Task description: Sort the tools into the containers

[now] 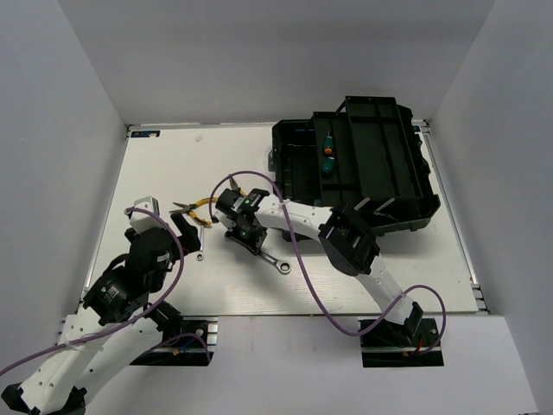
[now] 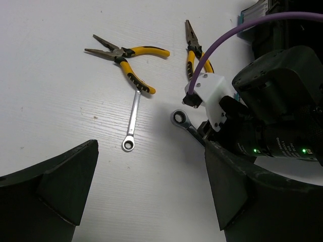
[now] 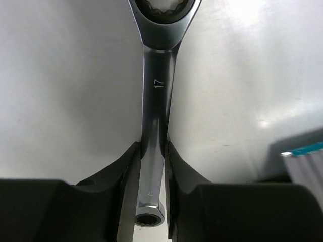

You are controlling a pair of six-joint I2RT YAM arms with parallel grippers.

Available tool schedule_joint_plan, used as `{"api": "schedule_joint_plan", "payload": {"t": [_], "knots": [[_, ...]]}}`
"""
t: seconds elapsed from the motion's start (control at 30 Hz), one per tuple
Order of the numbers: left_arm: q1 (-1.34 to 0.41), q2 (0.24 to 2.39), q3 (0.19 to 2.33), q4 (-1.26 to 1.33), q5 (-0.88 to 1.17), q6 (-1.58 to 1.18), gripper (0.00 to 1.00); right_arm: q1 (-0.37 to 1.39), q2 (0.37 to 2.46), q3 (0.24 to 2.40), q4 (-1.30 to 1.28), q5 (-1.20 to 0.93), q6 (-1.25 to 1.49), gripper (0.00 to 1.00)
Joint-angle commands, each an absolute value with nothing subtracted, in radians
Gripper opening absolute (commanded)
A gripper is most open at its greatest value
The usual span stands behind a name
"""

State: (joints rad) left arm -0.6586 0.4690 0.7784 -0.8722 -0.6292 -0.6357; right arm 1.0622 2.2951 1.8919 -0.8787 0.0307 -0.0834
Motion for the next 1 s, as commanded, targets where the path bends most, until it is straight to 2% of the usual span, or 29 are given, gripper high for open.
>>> {"api": "schedule_joint_plan", "payload": {"t": [0.0, 0.97], "knots": [[-0.663, 0.480, 0.778, -0.854, -0.617, -0.623, 0.96, 1.081, 2.295, 1.836, -0.945, -0.147, -0.087, 0.00], [-0.663, 0.508, 0.769, -0.845, -0.617, -0.623, 0.95, 1.054, 2.115, 1.943, -1.003, -0.120, -0.124, 0.00]]}}
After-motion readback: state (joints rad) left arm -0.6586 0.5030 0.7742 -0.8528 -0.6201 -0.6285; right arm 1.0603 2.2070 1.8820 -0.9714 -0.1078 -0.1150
